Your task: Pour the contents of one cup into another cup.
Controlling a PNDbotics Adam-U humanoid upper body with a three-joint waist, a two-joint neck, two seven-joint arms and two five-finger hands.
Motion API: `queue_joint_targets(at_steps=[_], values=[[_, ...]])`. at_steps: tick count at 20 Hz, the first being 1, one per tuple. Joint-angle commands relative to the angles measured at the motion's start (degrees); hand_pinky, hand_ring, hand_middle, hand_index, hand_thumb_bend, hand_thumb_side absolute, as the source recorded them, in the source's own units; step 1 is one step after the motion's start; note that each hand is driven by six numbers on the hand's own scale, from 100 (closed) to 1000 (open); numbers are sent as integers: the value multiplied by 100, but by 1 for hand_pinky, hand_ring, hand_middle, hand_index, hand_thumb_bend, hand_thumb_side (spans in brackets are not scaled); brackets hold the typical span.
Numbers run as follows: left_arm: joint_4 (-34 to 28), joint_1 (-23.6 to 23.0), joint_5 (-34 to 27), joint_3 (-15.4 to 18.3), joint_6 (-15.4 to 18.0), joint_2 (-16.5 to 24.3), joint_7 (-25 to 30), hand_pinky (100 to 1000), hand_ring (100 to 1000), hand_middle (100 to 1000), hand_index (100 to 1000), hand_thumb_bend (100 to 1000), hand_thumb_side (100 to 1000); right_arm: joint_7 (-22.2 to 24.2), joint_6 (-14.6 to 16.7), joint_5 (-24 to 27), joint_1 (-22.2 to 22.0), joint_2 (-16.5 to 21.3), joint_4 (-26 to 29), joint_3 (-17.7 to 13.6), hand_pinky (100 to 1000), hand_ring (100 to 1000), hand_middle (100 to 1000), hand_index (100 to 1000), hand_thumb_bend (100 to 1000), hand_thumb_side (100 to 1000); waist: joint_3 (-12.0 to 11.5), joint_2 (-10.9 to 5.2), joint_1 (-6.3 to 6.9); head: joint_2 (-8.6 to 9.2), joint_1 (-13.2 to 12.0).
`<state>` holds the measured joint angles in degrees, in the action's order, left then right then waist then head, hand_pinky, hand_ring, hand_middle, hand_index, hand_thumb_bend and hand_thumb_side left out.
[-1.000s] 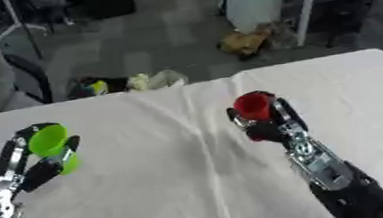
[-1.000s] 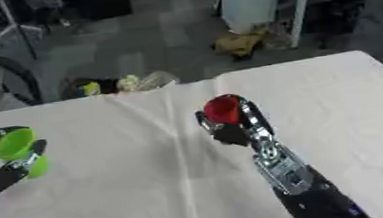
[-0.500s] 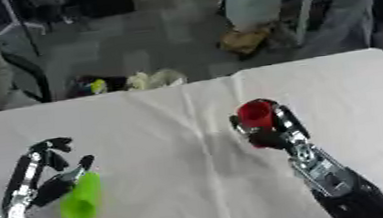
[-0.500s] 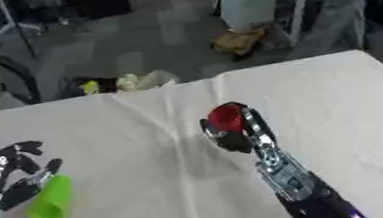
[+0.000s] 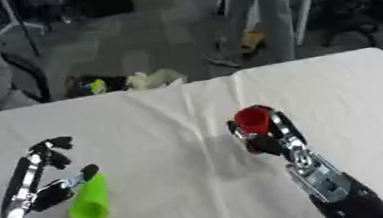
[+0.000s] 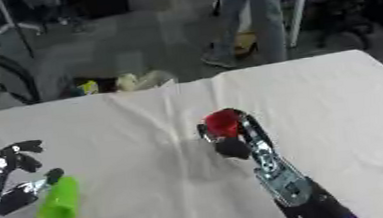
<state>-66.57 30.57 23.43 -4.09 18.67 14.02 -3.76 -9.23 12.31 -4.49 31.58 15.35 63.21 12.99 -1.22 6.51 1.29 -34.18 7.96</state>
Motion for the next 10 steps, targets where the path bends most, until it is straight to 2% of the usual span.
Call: queue_joint_targets(at_steps=[1,10], values=[[-442,4,-177,16,-13,139,61,539,541,649,787,807,558,3,91,-126,47,36,25,-5,602,673,464,615,166,448,-1,-77,8,25,22],[-1268,-321,-523,62,-133,269,162,549,547,654,787,818,567,62,307,-533,-64,52,-120,5,673,770,537,681,323,543,1,-76,32,19,51]])
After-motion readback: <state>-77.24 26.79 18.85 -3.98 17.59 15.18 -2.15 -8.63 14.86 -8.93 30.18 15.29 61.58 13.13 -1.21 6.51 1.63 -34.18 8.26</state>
